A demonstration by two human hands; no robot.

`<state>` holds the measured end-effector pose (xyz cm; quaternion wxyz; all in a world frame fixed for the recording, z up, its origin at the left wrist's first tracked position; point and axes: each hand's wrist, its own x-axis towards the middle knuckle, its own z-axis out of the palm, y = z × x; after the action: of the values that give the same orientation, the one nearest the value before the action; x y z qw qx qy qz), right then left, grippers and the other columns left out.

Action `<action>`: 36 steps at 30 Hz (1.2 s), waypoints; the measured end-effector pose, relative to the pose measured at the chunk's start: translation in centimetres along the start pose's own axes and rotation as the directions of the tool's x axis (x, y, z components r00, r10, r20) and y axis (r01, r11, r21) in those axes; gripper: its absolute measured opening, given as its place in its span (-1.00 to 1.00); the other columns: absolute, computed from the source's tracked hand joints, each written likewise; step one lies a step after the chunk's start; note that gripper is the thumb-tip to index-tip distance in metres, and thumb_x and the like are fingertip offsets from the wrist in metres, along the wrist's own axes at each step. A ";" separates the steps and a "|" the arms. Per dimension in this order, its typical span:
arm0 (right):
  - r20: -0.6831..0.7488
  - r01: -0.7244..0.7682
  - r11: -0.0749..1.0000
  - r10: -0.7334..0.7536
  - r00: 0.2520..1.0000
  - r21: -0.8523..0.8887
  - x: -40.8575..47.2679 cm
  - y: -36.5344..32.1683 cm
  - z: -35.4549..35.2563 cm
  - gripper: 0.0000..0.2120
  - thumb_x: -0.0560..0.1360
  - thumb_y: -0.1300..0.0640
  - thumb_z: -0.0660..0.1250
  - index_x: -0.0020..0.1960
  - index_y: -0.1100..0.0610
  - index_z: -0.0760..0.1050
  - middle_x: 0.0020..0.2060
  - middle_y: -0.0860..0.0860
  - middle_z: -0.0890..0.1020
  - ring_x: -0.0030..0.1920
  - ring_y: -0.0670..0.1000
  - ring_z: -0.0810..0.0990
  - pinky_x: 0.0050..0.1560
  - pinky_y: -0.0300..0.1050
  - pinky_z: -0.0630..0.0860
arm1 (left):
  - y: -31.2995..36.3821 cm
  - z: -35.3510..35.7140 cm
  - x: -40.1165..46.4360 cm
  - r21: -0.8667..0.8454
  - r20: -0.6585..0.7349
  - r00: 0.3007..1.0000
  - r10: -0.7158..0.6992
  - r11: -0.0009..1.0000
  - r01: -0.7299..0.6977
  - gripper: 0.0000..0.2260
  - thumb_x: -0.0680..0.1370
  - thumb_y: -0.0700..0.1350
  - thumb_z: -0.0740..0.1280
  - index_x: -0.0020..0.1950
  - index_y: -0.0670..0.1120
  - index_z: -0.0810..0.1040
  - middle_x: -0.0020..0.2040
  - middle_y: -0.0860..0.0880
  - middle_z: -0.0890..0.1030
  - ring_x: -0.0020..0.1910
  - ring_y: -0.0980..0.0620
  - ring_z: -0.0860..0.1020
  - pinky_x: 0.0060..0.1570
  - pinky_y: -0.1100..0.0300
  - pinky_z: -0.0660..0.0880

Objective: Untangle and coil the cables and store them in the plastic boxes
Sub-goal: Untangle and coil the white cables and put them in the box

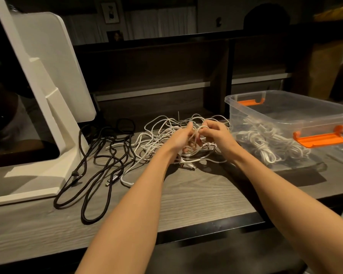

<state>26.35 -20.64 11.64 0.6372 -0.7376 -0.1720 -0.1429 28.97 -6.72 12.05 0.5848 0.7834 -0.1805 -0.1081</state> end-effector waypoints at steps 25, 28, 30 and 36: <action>-0.127 -0.021 0.546 -0.157 0.979 -0.837 0.3 2.7 0.0 -0.94 0.52 0.17 0.30 -0.02 0.05 0.47 -0.08 -0.05 0.55 0.07 0.02 0.45 0.21 0.08 0.39 | 0.9 0.6 -1.0 -0.561 -0.084 0.993 0.078 0.820 -0.112 -0.58 0.69 0.00 0.04 -0.13 -0.13 0.59 -0.17 -0.06 0.67 -0.06 0.06 0.64 0.16 0.15 0.48; -0.283 -0.151 0.675 -0.090 0.955 -0.722 0.5 3.2 -1.5 -0.83 0.52 0.31 0.27 -0.07 0.05 0.44 -0.11 -0.01 0.53 -0.05 0.04 0.52 -0.06 -0.02 0.51 | 1.3 -0.1 -1.2 -0.784 0.013 1.000 -0.007 0.621 0.015 -0.59 0.68 0.01 0.10 -0.29 -0.12 0.46 -0.45 -0.01 0.48 -0.43 0.08 0.51 -0.02 0.09 0.60; -0.354 -0.172 0.822 -0.038 0.934 -0.543 0.3 3.1 -2.3 -0.90 0.57 0.28 0.23 -0.06 0.11 0.45 -0.16 0.00 0.53 -0.14 0.00 0.54 -0.17 -0.14 0.53 | 1.1 -0.3 -1.2 -0.795 0.037 0.994 -0.100 0.600 0.090 -0.62 0.68 0.02 0.10 -0.29 -0.10 0.37 -0.51 0.04 0.34 -0.57 0.15 0.35 -0.32 0.19 0.58; -0.354 0.069 0.971 -0.150 0.923 -0.231 0.1 1.2 -1.4 -0.95 0.54 0.26 0.31 -0.03 0.14 0.53 -0.18 -0.01 0.60 -0.15 -0.09 0.58 -0.13 -0.35 0.50 | 0.6 -0.4 -0.6 -0.546 -0.061 0.986 -0.158 0.832 0.099 -0.63 0.70 0.03 0.04 -0.26 -0.07 0.33 -0.43 0.04 0.31 -0.52 0.16 0.25 -0.57 0.36 0.22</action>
<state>26.95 -22.14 10.84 0.5660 -0.7509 -0.0742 -0.3320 28.44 -6.25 12.70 0.7819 0.6015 -0.0590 -0.1529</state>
